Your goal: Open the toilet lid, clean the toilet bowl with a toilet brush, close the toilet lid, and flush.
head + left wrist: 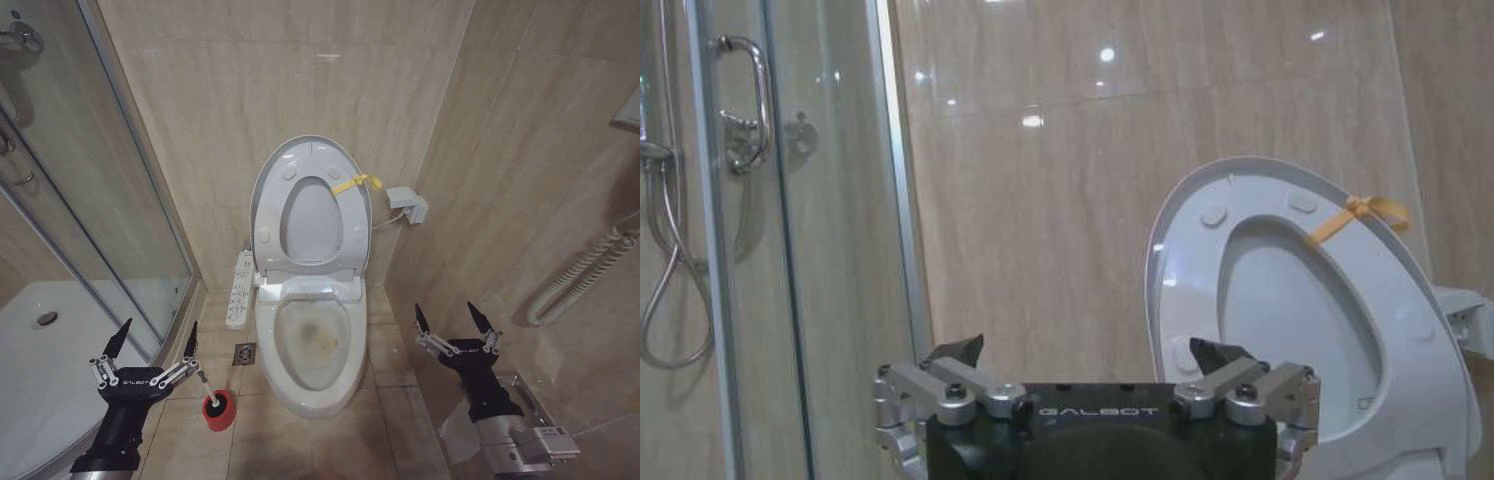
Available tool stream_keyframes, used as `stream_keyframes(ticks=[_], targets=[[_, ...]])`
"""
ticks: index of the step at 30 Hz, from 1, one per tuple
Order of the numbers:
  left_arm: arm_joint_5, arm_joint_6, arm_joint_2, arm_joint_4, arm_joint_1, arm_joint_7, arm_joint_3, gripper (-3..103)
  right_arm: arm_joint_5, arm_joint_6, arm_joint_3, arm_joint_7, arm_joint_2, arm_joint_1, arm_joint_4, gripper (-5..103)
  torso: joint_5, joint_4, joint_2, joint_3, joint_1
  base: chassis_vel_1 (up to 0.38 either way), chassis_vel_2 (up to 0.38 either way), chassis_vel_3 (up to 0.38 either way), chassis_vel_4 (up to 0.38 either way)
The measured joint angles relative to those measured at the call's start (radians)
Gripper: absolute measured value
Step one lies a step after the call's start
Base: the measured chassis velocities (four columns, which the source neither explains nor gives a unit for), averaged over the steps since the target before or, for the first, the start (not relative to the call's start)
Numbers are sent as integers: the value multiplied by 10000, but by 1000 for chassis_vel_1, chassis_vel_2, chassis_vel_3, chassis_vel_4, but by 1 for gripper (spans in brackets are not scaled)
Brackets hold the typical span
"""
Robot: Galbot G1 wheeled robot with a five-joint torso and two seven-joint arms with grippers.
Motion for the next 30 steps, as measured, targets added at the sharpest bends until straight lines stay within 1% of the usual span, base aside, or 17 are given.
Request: stream_keyframes(ticks=[30], targets=[[0, 0, 0, 0, 0, 0, 0, 100, 0, 0, 0, 1, 0, 0, 0, 100, 0, 0, 0, 0, 0, 0, 0, 0, 0]])
